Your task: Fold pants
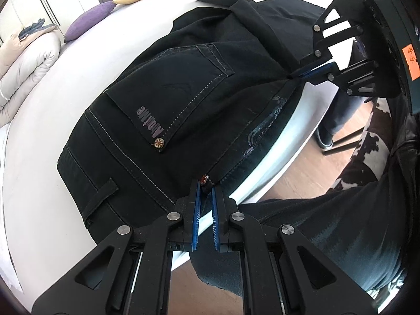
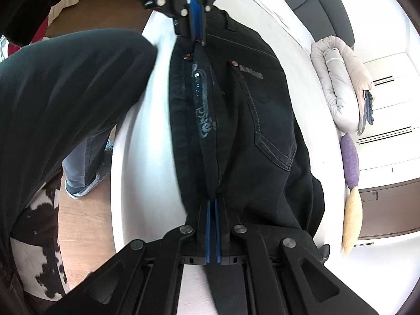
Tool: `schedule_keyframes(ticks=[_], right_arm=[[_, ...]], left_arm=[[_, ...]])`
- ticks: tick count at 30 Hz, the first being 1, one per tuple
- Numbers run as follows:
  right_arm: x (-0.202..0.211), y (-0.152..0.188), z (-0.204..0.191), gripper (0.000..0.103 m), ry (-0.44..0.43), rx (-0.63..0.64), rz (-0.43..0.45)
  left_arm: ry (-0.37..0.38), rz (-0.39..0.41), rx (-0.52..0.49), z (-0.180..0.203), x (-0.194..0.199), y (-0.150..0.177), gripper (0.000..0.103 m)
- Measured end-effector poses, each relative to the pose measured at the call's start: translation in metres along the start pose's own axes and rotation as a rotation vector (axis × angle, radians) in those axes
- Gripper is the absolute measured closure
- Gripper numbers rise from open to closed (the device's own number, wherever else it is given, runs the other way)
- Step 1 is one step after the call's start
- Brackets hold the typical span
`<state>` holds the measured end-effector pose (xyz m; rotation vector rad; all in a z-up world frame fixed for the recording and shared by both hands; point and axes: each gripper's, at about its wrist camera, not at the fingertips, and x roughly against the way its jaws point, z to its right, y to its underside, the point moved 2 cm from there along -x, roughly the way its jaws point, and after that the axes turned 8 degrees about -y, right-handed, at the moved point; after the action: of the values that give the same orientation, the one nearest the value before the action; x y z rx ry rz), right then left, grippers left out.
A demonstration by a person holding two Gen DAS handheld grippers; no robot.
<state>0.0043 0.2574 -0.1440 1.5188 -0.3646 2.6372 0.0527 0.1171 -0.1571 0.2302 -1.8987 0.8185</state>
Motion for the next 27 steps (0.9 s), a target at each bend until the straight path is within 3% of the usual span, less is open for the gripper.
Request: schedule_keyframes(ticks=[6, 11, 14, 17, 20, 24, 27], right_arm=[[-0.007, -0.002, -0.003, 0.099, 0.022, 0.003, -0.005], [-0.012, 0.001, -0.018, 0.095, 0.026, -0.032, -0.002], [-0.010, 0.002, -0.023, 0.095, 0.028, -0.069, 0.006], [-0.009, 0.003, -0.021, 0.095, 0.024, -0.109, 0.020], [-0.009, 0.002, -0.020, 0.094, 0.022, -0.151, 0.030], [-0.006, 0.006, -0.011, 0.093, -0.009, -0.267, 0.071], [0.000, 0.017, 0.004, 0.083, -0.065, -0.401, 0.123]], left_arm=[[-0.010, -0.002, 0.009, 0.002, -0.005, 0.006, 0.095], [-0.019, 0.019, 0.077, -0.001, -0.004, 0.014, 0.090], [0.003, -0.007, 0.127, -0.007, 0.010, 0.018, 0.090], [0.004, 0.022, 0.181, -0.018, 0.034, 0.017, 0.090], [0.021, 0.099, 0.275, -0.028, 0.052, -0.003, 0.090], [0.026, 0.161, 0.377, -0.021, 0.031, -0.046, 0.090], [0.034, 0.113, 0.422, -0.008, -0.008, -0.069, 0.090]])
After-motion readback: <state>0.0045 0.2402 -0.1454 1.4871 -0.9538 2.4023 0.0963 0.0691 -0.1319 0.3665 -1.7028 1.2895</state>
